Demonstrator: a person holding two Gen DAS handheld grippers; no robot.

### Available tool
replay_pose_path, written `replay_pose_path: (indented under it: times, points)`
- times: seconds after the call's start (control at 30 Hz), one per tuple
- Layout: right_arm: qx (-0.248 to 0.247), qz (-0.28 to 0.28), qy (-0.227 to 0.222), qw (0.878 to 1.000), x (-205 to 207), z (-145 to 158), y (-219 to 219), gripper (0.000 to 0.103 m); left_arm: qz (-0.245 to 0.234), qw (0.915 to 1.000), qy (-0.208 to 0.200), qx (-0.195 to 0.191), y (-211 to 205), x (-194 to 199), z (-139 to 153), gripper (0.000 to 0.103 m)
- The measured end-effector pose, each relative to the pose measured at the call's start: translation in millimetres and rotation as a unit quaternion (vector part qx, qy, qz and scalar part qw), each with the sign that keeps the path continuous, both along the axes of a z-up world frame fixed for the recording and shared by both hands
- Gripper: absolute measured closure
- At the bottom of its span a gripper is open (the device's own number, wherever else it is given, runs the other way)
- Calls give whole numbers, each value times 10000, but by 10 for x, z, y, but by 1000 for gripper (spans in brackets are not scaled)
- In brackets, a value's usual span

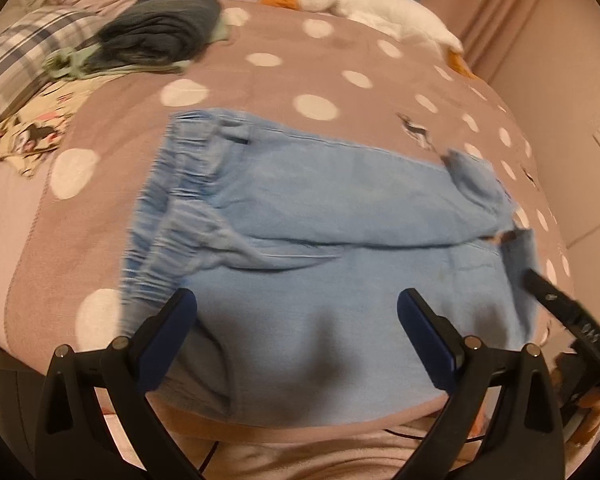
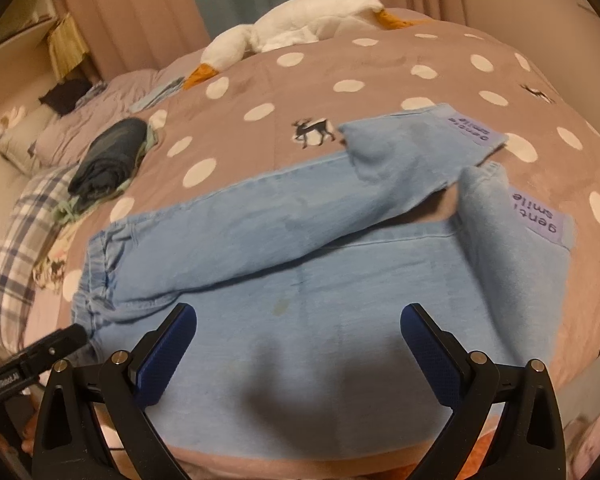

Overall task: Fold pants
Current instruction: 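Grasp the elastic waistband with the left gripper while the right gripper grasps the labeled cuffs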

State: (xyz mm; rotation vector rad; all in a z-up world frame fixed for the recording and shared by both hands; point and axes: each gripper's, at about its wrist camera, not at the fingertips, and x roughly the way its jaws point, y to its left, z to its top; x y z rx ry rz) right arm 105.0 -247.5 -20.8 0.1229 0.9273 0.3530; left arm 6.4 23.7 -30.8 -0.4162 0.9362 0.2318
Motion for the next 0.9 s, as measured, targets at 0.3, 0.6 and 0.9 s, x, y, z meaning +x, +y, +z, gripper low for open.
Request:
replay_pose_path:
  times: [0.3, 0.6, 0.9]
  points:
    - [259, -1351, 313, 9900, 247, -88, -1029, 13, 797, 9961, 359, -130, 541, -281, -250, 3]
    - [466, -2419, 725, 9665, 829, -490, -1931, 27, 942, 9877, 399, -1181, 798, -336, -667, 23]
    - [751, -2334, 864, 9656, 1055, -686, -1958, 83, 753, 9827, 111, -1689, 766, -358, -723, 84]
